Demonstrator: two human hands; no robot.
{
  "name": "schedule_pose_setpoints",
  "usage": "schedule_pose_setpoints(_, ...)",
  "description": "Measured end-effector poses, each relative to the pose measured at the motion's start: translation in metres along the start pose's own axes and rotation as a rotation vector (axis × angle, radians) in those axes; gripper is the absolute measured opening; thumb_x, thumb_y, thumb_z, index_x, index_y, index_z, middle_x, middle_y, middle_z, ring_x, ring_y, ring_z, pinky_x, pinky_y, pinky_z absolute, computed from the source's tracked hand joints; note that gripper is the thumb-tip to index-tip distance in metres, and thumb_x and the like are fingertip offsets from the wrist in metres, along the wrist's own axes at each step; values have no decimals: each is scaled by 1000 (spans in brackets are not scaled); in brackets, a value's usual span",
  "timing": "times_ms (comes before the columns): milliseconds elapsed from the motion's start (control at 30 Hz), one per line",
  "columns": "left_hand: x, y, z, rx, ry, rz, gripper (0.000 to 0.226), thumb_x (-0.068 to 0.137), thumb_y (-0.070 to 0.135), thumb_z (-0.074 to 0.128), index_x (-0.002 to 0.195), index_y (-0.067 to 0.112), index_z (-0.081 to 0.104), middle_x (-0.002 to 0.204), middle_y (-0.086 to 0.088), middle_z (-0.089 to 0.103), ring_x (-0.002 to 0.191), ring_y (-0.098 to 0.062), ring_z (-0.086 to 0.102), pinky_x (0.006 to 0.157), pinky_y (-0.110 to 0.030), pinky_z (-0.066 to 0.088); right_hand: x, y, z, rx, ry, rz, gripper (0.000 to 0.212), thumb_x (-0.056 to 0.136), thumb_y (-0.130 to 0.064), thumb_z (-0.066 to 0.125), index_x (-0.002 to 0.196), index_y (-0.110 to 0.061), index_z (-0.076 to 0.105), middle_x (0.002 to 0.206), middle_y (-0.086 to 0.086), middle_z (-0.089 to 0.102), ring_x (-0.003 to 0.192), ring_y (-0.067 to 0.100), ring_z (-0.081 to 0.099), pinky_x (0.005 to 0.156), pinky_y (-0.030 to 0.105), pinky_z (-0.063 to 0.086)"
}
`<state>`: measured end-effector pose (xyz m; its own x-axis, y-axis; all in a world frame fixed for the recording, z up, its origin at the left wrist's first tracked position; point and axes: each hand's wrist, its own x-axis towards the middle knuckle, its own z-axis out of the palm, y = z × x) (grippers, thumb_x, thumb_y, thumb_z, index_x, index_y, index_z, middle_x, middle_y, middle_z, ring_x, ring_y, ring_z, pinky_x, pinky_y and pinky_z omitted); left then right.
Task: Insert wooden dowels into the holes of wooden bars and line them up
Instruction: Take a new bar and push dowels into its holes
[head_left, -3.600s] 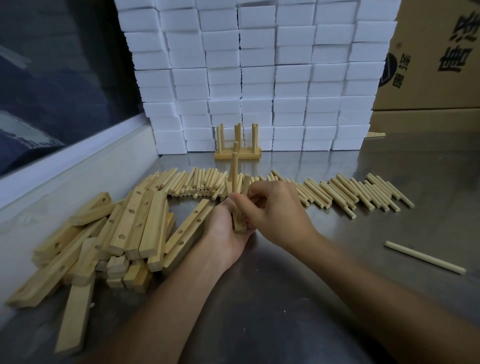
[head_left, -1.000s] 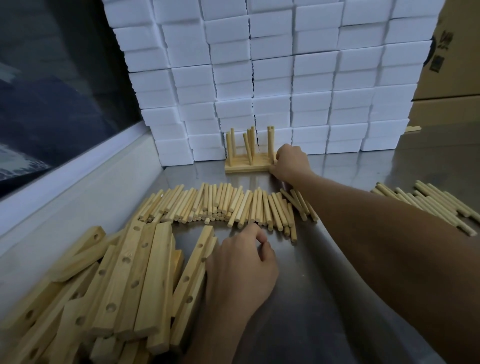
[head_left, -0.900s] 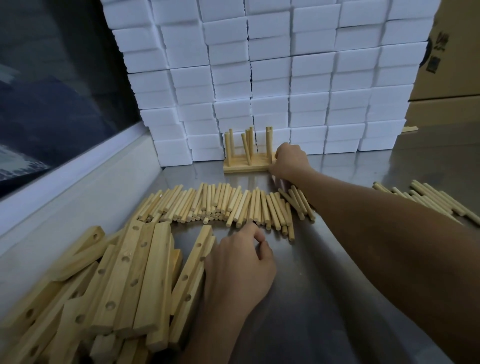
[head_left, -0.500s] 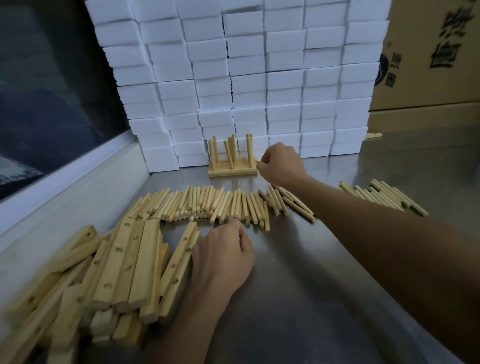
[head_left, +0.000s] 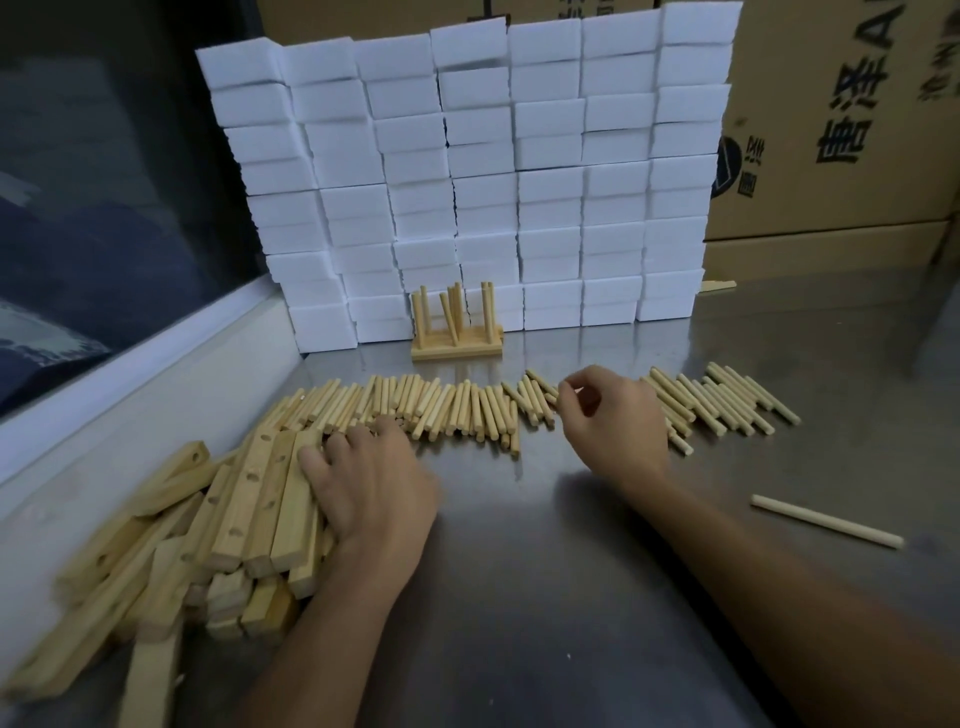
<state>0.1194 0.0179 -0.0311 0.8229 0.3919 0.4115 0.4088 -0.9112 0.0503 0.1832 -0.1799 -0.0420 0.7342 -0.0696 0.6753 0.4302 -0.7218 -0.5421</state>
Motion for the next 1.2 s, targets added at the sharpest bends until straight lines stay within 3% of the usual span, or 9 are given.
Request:
schedule_pose_setpoints(200, 3, 0, -2, 25, -54, -15, 14, 83, 23, 56, 96, 24, 61, 100, -1, 67, 105, -24, 55, 92, -42, 28, -5, 5, -2, 1, 45, -13, 10, 92, -20, 67, 91, -12, 74, 67, -15, 56, 57, 6, 57, 58, 24, 51)
schedule_pose_setpoints(367, 1, 0, -4, -46, 45, 16, 5, 85, 22, 60, 89, 23, 58, 93, 1, 65, 96, -22, 56, 84, -38, 29, -8, 4, -3, 12, 10, -31, 12, 93, -21, 66, 93, -12, 74, 68, -13, 59, 60, 9, 61, 63, 28, 55)
schedule_pose_setpoints(500, -1, 6, -7, -189, 78, 65, 12, 89, 28, 61, 99, 22, 61, 99, 0, 65, 98, -24, 57, 83, -38, 39, -9, 2, -3, 6, -45, -47, 13, 94, -22, 64, 97, -13, 74, 73, -5, 69, 63, 12, 64, 65, 34, 58)
schedule_pose_setpoints(633, -2, 5, -6, -204, 4, 50, 16, 90, 26, 62, 82, 20, 50, 85, -3, 59, 80, -21, 46, 69, -34, 38, -9, 0, -3, 12, -55, -71, 14, 93, -21, 64, 96, -12, 74, 73, -1, 71, 63, 16, 65, 65, 38, 57)
schedule_pose_setpoints(800, -3, 5, -7, -65, 8, 59, 18, 92, 30, 55, 103, 17, 59, 116, -5, 58, 111, -26, 48, 91, -40, 39, -9, 1, -3, 15, -62, -83, 14, 93, -21, 64, 95, -11, 74, 72, -1, 71, 62, 16, 64, 65, 37, 57)
schedule_pose_setpoints(867, -3, 7, -8, -102, 52, 73, 21, 93, 31, 54, 106, 16, 59, 111, -5, 60, 107, -25, 51, 87, -40, 39, -9, 1, -3, 16, -67, -93, 15, 93, -21, 64, 97, -11, 74, 74, 0, 71, 63, 16, 65, 66, 39, 58)
schedule_pose_setpoints(1033, -3, 15, -14, -606, 226, 132, 12, 93, 33, 60, 91, 24, 52, 83, 9, 56, 66, -3, 44, 53, -20, 28, -11, -2, -3, 26, -55, -105, 14, 93, -21, 64, 96, -11, 74, 72, -1, 71, 62, 16, 64, 67, 39, 57)
schedule_pose_setpoints(1100, -4, 20, -15, -893, 182, 149, 9, 93, 32, 63, 94, 26, 57, 86, 14, 59, 70, -4, 55, 56, -19, 40, -13, -6, -2, 54, -70, -99, 14, 94, -21, 64, 95, -12, 74, 73, -2, 71, 63, 15, 64, 66, 40, 57)
schedule_pose_setpoints(1200, -5, 27, -16, -1373, -24, -37, 7, 96, 25, 62, 102, 21, 61, 90, 4, 66, 56, -12, 66, 47, -21, 51, -18, -17, 1, 149, -96, -108, 10, 93, -20, 64, 93, -14, 73, 65, -6, 67, 57, 11, 61, 60, 38, 55)
